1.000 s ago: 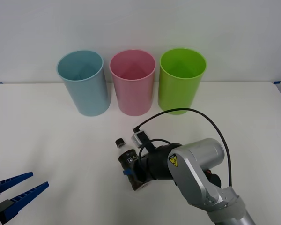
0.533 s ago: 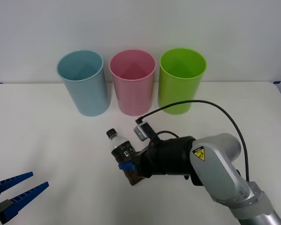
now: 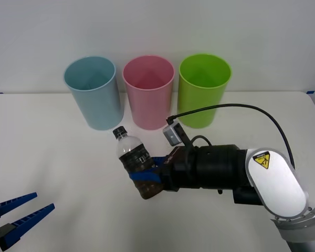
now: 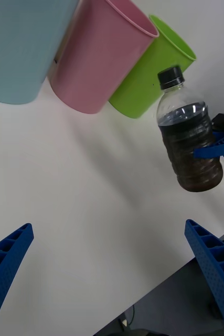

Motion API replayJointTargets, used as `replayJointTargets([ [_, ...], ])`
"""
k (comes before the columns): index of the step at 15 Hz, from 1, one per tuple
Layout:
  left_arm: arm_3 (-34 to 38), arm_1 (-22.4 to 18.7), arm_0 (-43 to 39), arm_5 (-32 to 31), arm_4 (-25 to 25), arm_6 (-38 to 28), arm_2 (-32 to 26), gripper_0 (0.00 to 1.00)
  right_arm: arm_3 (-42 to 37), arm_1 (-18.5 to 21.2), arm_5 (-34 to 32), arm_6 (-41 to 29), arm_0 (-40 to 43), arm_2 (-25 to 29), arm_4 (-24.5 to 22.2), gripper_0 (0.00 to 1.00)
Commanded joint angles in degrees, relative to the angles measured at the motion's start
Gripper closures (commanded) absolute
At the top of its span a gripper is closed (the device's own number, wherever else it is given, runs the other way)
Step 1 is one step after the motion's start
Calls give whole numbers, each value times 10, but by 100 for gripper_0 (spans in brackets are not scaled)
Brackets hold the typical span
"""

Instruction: Put cans in the blue bin and PET bottles in the pink bin and trash in the green bin.

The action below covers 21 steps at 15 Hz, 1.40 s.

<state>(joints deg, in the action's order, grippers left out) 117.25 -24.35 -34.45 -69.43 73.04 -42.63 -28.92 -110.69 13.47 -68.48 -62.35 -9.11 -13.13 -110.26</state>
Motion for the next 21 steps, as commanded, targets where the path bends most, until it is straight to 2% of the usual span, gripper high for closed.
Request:
replayJointTargets([
  [1, 0, 0, 0, 0, 0, 0, 0, 0, -16, 9, 0, 12, 6, 13, 61, 100],
  [4, 0, 0, 0, 0, 0, 0, 0, 0, -38, 31, 0, 15, 6, 30, 136, 100],
  [7, 0, 0, 0, 0, 0, 0, 0, 0, -55, 34, 0, 19, 6, 55, 196, 100],
  [10, 0, 0, 0, 0, 0, 0, 0, 0, -81, 33, 9, 24, 6, 74, 237, 100],
  [16, 0, 0, 0, 0, 0, 0, 0, 0, -117, 14, 84, 14, -26, 66, 236, 100],
  [18, 0, 0, 0, 0, 0, 0, 0, 0, -117, 14, 115, 14, -48, 65, 219, 100],
  [21, 0, 0, 0, 0, 0, 0, 0, 0, -117, 14, 174, 7, -70, 62, 162, 100],
])
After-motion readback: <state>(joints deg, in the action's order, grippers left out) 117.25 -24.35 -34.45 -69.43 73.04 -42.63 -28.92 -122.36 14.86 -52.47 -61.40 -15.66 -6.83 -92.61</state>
